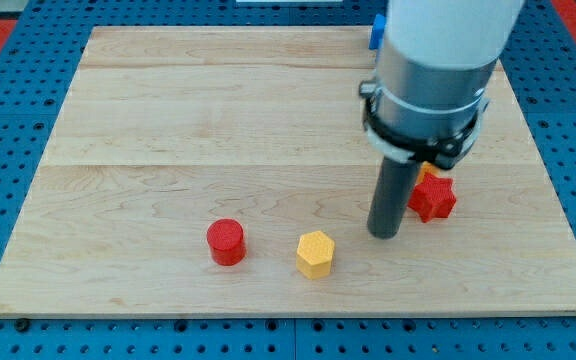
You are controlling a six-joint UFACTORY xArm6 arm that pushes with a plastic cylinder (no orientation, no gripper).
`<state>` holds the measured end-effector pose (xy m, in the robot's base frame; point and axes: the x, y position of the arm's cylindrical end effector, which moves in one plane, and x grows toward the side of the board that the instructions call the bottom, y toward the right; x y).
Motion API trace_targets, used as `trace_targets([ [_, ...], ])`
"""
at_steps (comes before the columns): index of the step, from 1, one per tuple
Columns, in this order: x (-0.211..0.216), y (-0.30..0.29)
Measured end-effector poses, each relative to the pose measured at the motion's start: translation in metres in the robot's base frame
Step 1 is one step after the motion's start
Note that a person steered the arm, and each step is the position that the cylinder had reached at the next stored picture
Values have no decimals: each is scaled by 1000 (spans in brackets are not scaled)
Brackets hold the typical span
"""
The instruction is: Move the yellow hexagon to the bottom left of the red star
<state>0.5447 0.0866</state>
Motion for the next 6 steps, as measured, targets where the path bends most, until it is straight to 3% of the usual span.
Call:
trace_targets([
  [1,39,-4],
  [2,61,-53],
  [3,54,-119],
  [4,32,-111],
  [6,14,-32],
])
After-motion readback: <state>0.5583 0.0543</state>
